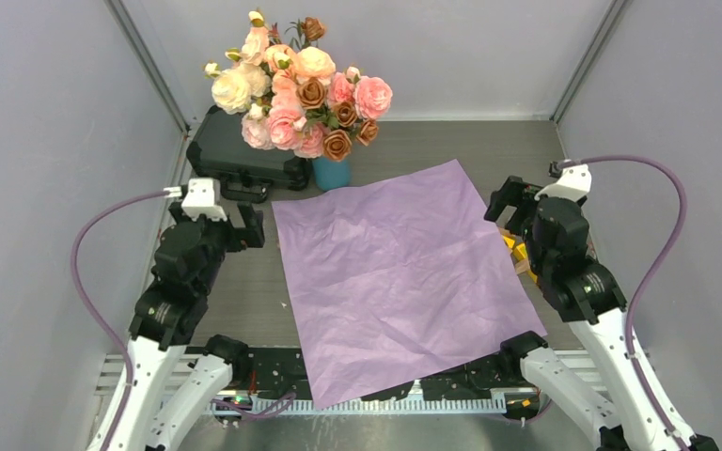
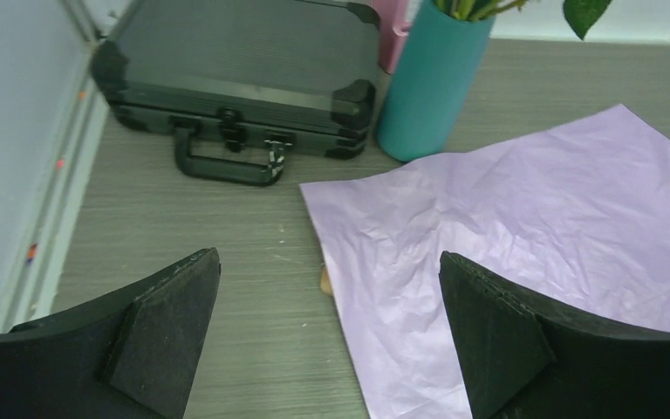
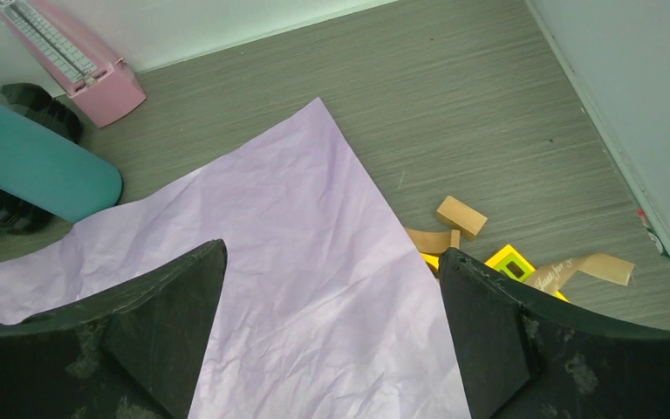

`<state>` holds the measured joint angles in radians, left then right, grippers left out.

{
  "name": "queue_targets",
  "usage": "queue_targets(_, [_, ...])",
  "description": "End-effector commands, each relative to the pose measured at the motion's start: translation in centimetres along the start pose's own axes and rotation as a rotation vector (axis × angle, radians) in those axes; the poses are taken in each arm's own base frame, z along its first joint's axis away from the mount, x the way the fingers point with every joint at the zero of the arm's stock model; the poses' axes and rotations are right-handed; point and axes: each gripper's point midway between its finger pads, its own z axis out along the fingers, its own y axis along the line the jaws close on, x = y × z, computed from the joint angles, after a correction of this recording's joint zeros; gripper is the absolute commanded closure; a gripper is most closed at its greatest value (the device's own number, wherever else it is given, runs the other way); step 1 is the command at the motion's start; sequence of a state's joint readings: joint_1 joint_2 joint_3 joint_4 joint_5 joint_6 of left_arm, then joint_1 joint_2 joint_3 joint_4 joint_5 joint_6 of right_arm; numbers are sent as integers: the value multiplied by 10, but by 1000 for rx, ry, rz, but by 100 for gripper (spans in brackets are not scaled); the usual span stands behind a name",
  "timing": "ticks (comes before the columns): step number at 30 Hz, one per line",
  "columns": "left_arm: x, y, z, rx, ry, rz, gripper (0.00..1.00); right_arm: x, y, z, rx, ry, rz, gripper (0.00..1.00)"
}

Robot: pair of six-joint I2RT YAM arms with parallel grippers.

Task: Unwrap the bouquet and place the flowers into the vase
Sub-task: Reset both arms

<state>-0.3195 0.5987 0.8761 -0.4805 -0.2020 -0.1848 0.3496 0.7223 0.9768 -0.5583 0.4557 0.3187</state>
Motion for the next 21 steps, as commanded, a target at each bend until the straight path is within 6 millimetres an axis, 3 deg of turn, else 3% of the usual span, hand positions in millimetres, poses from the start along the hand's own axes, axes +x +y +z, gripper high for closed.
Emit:
queue_targets(1, [9,32,-22,-151,2,8,0,-3,-18,-8,59,-60,32,3])
queue_targets(9, [24,51,-43,-226,-2,16,0,7,-31,-19,61,-122,66,3])
queue_targets(21, [19,41,-46,-152,-21,40,1,10,-30,-17,62,-114,60,4])
